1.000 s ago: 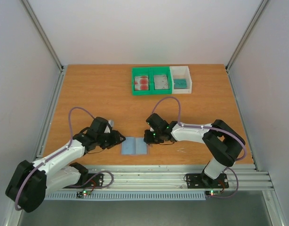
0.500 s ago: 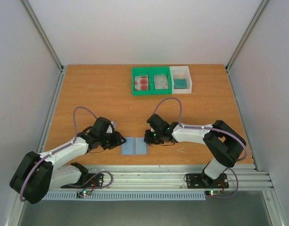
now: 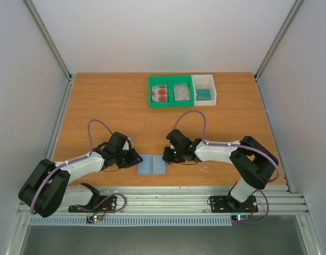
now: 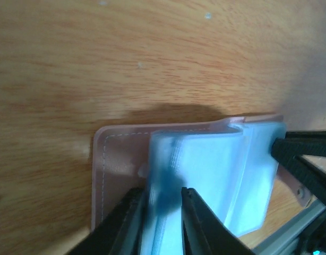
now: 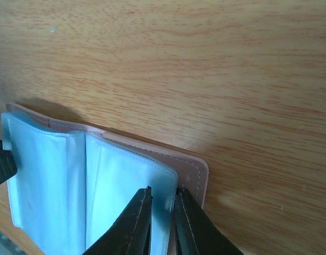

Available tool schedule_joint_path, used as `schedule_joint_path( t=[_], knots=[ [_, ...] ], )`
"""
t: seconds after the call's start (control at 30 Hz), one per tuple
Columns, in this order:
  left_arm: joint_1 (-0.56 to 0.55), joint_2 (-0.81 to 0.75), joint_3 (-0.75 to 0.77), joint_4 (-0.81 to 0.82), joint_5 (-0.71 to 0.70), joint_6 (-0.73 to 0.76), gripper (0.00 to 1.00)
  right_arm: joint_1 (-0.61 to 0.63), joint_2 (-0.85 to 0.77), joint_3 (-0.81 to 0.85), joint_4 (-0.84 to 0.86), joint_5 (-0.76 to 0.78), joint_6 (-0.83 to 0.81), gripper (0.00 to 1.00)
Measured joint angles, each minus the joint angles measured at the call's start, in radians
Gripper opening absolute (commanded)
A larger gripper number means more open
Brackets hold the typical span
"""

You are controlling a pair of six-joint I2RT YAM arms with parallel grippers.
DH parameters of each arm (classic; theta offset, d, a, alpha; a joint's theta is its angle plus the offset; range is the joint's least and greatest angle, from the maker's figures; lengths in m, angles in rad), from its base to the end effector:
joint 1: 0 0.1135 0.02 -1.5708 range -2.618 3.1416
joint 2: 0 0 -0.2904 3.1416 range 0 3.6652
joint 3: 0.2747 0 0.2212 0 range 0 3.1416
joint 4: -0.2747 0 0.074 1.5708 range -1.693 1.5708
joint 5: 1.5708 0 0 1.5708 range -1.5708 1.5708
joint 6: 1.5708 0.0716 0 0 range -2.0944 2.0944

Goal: Take the credit cards out of the card holder

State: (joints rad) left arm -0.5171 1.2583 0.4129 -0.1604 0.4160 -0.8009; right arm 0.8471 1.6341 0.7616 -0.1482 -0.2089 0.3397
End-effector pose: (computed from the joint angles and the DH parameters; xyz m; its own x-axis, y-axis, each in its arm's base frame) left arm 0.1522 -0.1198 0.1525 -0.9707 -0.2034 -0.1276 -0.0814 0.7788 -0.6220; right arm 0.1852 0.2320 0.1560 -0.8004 -0.4135 -0.4340 -0.5708 0.7470 0.3409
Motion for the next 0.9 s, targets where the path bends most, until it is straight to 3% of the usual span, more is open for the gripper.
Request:
schedule_joint_path(
  t=[0.07,0.3,0.4,0.53,0.6,0.7,0.9],
  knots=[
    [0.0,0.005,-0.008,0.015,0.007,-0.01,0.01,0.0,0.0,0.0,0.0,0.0,0.001,0.14],
    [-0.001,-0.037,-0.037,0.053,0.062,-0.041,0.0,0.0,-0.005,-0.021,0.036,0.004,0.01,0.11],
    [-0.002,-0.045,-0.04,0.07,0.08,-0.056,0.03,0.0,-0.005,-0.022,0.039,0.007,0.011,0.15],
    [-0.002,-0.049,-0.04,0.063,0.073,-0.065,0.17,0.001,-0.015,-0.013,0.015,0.015,0.002,0.29],
    [-0.002,-0.061,-0.04,0.048,0.062,-0.067,0.37,0.001,-0.04,-0.01,-0.035,0.028,-0.013,0.34],
    [-0.002,-0.092,-0.039,0.011,0.035,-0.059,0.56,0.001,-0.085,0.011,-0.122,0.044,-0.032,0.41],
    [-0.004,-0.149,-0.026,-0.103,-0.037,-0.02,0.74,0.029,-0.116,0.092,-0.257,0.085,-0.076,0.5]
  ],
)
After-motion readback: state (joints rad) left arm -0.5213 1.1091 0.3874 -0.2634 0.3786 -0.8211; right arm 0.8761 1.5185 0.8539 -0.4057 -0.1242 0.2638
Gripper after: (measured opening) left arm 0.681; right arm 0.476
